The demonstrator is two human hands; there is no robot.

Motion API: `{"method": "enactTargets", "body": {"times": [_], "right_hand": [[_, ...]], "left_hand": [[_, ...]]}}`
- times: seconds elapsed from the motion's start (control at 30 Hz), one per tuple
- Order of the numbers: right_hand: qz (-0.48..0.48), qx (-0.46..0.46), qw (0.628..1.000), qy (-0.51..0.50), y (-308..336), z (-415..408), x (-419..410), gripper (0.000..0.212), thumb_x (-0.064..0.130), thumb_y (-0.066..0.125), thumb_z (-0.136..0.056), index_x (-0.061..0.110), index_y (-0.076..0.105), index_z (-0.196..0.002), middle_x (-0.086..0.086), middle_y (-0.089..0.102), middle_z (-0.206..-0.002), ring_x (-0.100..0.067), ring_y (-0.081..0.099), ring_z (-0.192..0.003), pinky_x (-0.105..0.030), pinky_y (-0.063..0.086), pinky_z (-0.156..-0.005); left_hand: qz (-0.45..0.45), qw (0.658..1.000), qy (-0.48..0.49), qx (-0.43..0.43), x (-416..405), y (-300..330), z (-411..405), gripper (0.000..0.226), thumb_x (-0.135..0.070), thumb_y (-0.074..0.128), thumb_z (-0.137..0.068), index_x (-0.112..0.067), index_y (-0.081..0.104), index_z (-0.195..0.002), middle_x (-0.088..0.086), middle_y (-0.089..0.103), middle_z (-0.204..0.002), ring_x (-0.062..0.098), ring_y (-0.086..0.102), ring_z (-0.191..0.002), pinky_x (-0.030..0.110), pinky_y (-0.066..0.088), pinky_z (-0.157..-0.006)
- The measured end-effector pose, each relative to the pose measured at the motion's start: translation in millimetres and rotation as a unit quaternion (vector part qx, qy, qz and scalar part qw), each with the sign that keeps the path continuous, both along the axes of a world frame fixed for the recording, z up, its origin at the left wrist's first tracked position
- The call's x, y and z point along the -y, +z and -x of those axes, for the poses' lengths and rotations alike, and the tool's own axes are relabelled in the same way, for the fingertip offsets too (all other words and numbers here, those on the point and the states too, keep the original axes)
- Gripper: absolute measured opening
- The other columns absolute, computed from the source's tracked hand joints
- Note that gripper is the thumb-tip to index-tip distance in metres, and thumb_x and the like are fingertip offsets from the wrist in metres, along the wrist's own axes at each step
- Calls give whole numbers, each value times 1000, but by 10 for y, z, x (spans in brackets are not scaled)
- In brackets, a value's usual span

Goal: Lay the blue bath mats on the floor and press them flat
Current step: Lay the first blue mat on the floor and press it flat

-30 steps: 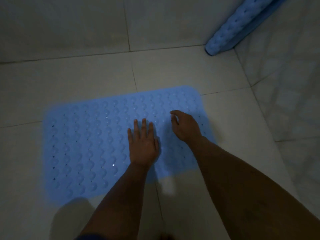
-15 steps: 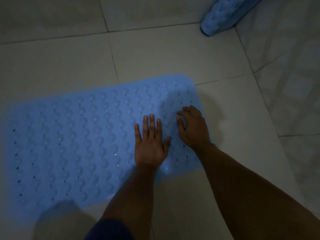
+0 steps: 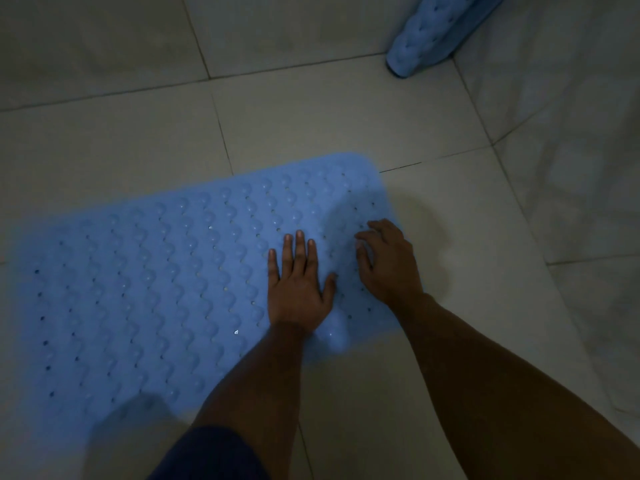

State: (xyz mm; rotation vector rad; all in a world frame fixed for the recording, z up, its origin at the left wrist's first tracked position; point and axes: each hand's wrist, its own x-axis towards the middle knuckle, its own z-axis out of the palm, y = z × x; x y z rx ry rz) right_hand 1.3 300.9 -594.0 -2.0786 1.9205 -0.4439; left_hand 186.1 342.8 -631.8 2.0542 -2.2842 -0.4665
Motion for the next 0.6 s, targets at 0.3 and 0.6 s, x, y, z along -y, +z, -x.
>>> {"method": "enactTargets", "body": {"times": [0.3, 0.6], "right_hand": [[-96, -102, 983, 120, -105, -233, -14, 63, 44, 31, -100, 8, 42, -150, -20, 33, -160, -38, 27, -150, -62, 34, -113], [-36, -124, 984, 121, -401, -271, -178, 72, 55, 32, -102, 15, 20, -160, -9, 8, -169, -23, 2, -157, -52, 8, -126]], "left_hand": [[62, 993, 86, -54, 414, 587, -45, 59, -39, 29, -93, -16, 67, -132, 7, 64, -140, 35, 49, -141, 51, 43, -104], [118, 992, 25, -22, 292, 191, -200, 53, -36, 41, -102, -17, 53, -149, 11, 43, -162, 36, 29, -155, 57, 35, -117]]}}
